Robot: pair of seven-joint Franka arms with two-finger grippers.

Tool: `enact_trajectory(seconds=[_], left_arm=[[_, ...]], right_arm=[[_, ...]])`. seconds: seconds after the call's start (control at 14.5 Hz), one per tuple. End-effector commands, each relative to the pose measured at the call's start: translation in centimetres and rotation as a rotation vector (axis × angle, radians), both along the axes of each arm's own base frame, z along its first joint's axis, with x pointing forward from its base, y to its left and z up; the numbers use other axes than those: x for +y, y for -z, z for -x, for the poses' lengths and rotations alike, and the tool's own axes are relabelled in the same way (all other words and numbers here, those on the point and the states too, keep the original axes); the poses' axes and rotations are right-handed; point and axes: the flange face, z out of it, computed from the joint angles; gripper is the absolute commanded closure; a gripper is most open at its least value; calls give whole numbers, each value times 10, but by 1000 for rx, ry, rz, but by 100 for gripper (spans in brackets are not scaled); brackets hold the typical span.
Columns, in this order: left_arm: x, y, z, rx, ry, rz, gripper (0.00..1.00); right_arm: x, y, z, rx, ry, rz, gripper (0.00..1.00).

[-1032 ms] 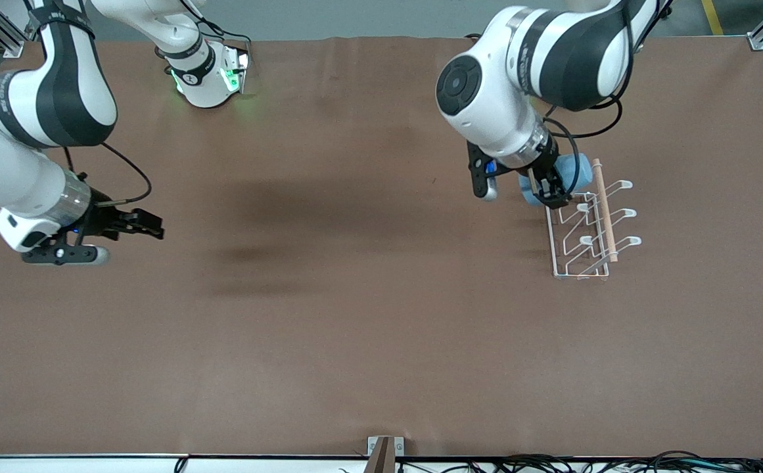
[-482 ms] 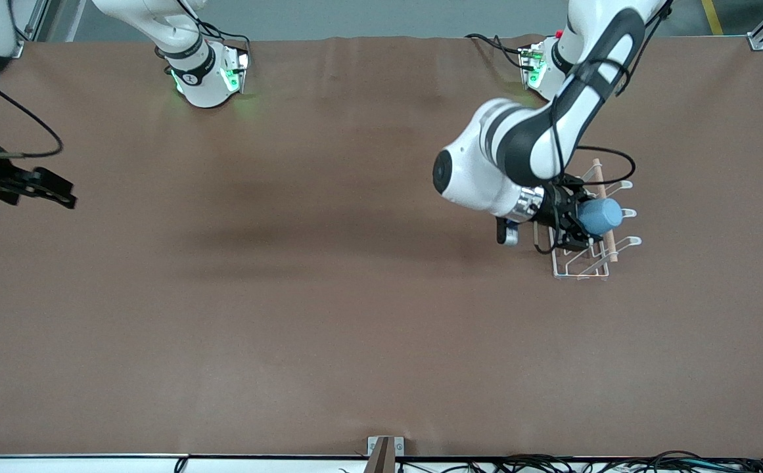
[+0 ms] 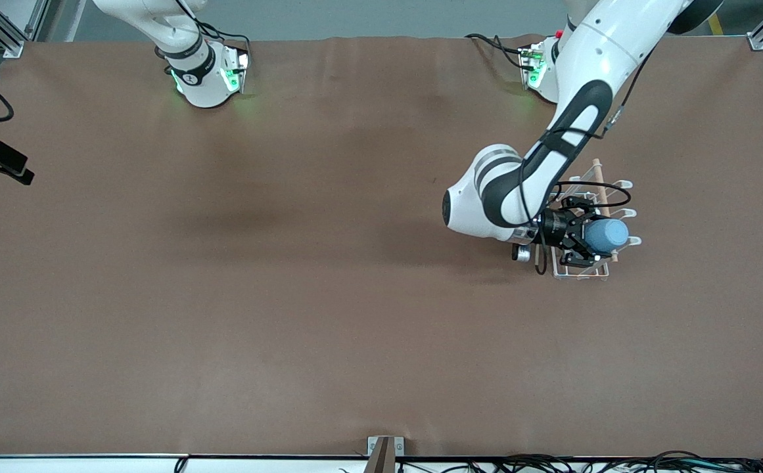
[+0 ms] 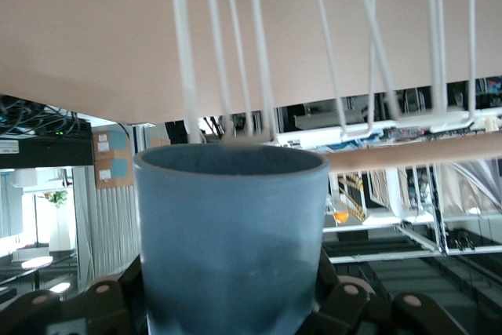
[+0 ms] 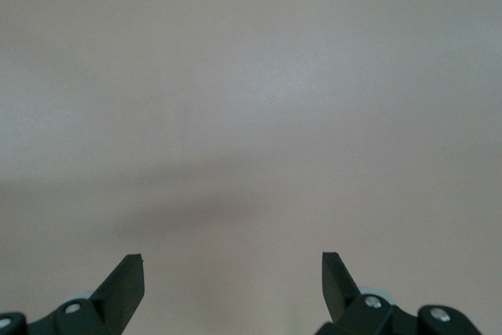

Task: Hang cup on cup holder
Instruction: 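Lower the cup onto a wire hook with the left gripper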

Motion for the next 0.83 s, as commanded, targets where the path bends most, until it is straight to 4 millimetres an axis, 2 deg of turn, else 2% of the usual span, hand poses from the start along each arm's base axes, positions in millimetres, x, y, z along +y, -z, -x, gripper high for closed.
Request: enact_trajectory(seconds=[0.0,0.28,0.41,0.48,0.55,0.76], left_arm=[[-3,15,5,-11,5,-41,99],[-1,50,13,-4,-7,-48,93],[2,68,17,-34,-18,-53,91],[3,72,17,-51,-24,-54,87],[6,73,16,-68,-32,-58,74],[13,63,20,-247,-105,-108,20]], right_arm=[[-1,-9,0,-21,-1,-13,0],[-5,-21,-1,-49,8,-9,0],[-10,-20,1,-37,21,-10,0],[-22,-17,3,-30,40,-13,0],[-26,-14,3,-25,48,-15,0],[-15,-12,0,-25,27,-18,0]])
